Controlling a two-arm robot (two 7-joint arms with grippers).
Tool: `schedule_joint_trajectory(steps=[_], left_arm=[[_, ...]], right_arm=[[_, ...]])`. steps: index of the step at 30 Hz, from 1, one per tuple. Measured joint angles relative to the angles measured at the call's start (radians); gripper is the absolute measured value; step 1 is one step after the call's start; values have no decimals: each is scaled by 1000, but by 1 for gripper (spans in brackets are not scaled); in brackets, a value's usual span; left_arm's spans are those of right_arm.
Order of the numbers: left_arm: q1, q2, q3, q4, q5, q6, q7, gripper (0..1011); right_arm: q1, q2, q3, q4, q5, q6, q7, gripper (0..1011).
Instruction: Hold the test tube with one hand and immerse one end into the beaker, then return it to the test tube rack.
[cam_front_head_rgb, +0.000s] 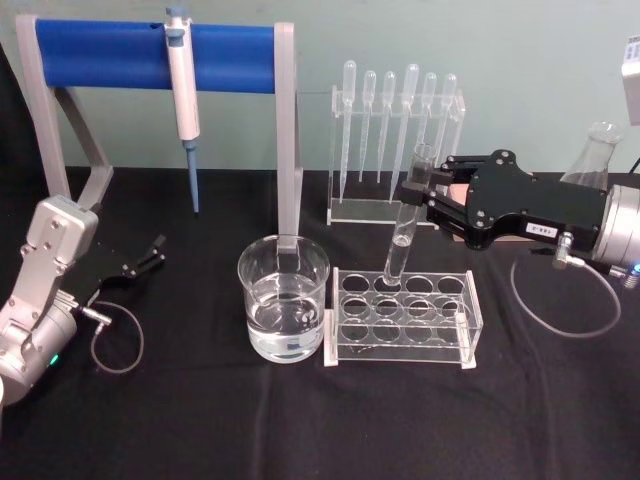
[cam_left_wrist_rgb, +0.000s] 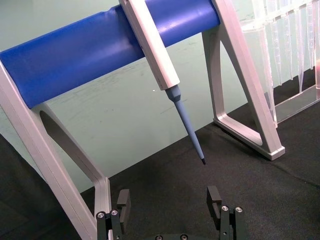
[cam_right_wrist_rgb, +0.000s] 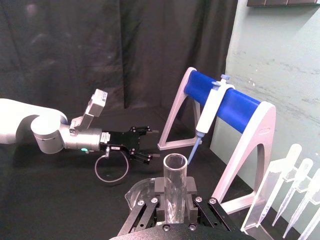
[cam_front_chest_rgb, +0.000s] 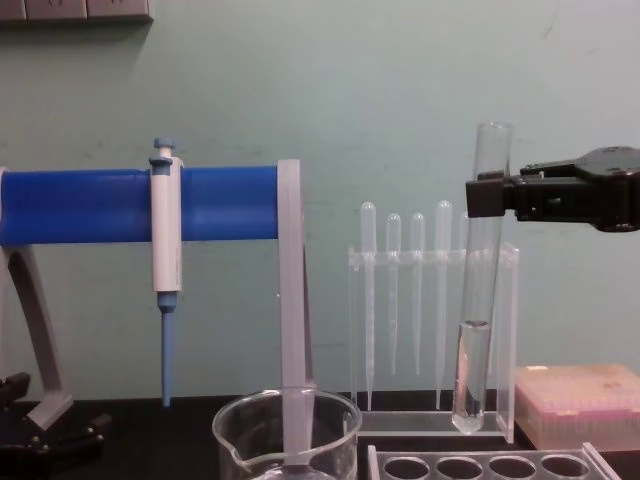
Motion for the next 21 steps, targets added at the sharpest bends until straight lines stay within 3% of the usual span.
schedule_joint_trajectory(steps=[21], left_arm=[[0, 0, 0, 0, 0, 0, 0, 1000]], right_arm=[[-1, -1, 1, 1, -1, 1, 1, 242]])
